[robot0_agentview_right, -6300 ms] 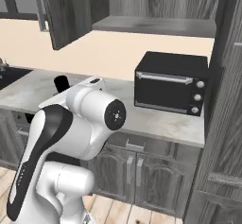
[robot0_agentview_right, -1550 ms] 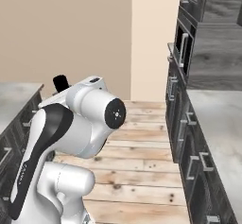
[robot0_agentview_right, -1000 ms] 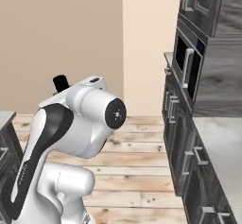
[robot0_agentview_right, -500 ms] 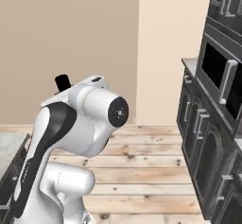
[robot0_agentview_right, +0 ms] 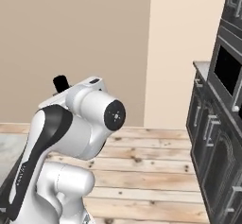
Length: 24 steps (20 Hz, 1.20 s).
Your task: Open the cabinet directly in front. Then move the liquor and the cup to the dining counter with the candle on it.
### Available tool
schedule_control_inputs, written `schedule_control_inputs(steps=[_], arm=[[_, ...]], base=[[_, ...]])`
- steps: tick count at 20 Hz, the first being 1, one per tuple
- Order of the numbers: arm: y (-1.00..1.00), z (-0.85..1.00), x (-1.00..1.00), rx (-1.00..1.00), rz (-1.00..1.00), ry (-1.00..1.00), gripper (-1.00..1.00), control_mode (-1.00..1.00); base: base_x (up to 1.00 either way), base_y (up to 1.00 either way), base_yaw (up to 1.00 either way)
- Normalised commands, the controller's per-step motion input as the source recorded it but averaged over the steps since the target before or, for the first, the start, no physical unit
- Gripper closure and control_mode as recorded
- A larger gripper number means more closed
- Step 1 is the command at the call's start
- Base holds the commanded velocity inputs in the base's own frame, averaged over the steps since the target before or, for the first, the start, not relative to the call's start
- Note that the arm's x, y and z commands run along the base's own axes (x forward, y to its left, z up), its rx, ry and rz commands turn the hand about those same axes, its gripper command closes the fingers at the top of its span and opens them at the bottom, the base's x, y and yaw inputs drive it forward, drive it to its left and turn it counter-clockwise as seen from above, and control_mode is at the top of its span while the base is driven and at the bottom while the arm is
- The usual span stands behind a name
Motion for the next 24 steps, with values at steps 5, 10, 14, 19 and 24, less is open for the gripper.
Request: schedule_control_inputs(steps=[5, 10, 14, 19, 24], arm=[[0.0, 0.0, 0.0, 0.0, 0.0, 0.0, 1.0, 1.0], [0.0, 0.0, 0.0, 0.0, 0.0, 0.0, 1.0, 1.0], [0.0, 0.0, 0.0, 0.0, 0.0, 0.0, 1.0, 1.0], [0.0, 0.0, 0.0, 0.0, 0.0, 0.0, 1.0, 1.0], [0.0, 0.0, 0.0, 0.0, 0.0, 0.0, 1.0, 1.0]], base=[[0.99, 0.17, 0.26], [1.0, 0.13, 0.36], [1.0, 0.06, 0.42], [0.89, 0.0, 0.48], [0.58, 0.04, 0.5]])
